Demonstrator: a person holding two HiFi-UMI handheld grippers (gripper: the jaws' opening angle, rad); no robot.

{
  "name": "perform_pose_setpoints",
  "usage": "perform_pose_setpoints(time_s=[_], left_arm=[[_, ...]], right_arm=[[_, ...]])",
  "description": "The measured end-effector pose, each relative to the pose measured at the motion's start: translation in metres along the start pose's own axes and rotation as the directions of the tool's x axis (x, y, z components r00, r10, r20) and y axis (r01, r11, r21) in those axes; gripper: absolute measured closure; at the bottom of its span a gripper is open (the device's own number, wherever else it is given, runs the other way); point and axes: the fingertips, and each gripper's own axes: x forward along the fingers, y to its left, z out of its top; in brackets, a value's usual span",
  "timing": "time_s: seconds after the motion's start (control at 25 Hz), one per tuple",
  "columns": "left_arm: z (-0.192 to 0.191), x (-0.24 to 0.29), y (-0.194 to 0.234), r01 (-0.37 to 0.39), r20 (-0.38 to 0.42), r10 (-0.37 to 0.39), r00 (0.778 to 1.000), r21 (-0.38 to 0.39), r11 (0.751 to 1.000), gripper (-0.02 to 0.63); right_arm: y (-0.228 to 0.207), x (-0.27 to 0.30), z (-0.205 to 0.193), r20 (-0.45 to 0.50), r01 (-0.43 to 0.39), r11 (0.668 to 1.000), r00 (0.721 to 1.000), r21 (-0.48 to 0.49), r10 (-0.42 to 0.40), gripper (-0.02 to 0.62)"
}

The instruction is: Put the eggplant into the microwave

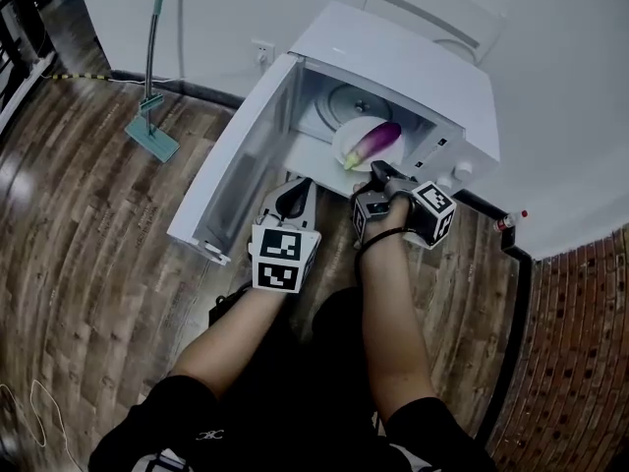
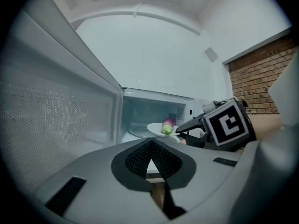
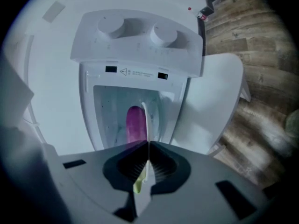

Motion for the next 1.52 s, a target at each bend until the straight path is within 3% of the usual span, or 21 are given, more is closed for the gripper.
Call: perform_pose_setpoints(time_s=[0.28,0.48,0.88,1.2,1.36,1.44,1.52], left_arm=[[-0.001,0.000,0.005,0.012,0.006,-0.012,1.000,0.000,1.000,0.607],[-0.005,0.001,0.006,0.005,-0.003,-0.005,1.000,-0.037,0.999,0.607],[-0.021,-0.005,0.019,-0.052,-0.024,0.051,0.998,-0.030,0.998,0.607],[-0.016,-0.006,0.019,-0.070,-0.020,0.070,0.997,-0.021,0.997,0.606],[-0.015,-0.008,0.019,-0.076,-0.016,0.076,0.997,-0.005,0.997,0.607],[-0.015,-0.009,0.019,-0.077,-0.016,0.077,0.997,-0.003,0.997,0.607],[-0.016,-0.011,0.019,-0.077,-0.017,0.077,0.997,-0.005,0.997,0.607]], right_arm=[[0.018,0.044,0.009,0.030,-0.026,1.000,0.999,0.001,0.026,0.570],[0.018,0.077,0.013,0.030,-0.003,1.000,1.000,-0.012,0.003,0.570],[0.006,0.127,0.032,0.049,0.057,0.998,0.997,-0.023,-0.055,0.569],[0.012,0.141,0.037,0.078,0.103,0.984,0.993,-0.146,-0.092,0.569],[0.012,0.139,0.037,0.140,0.182,0.936,0.979,-0.303,-0.145,0.568],[0.014,0.137,0.038,0.187,0.234,0.884,0.967,-0.405,-0.171,0.565],[0.017,0.135,0.039,0.234,0.287,0.808,0.954,-0.515,-0.190,0.544]])
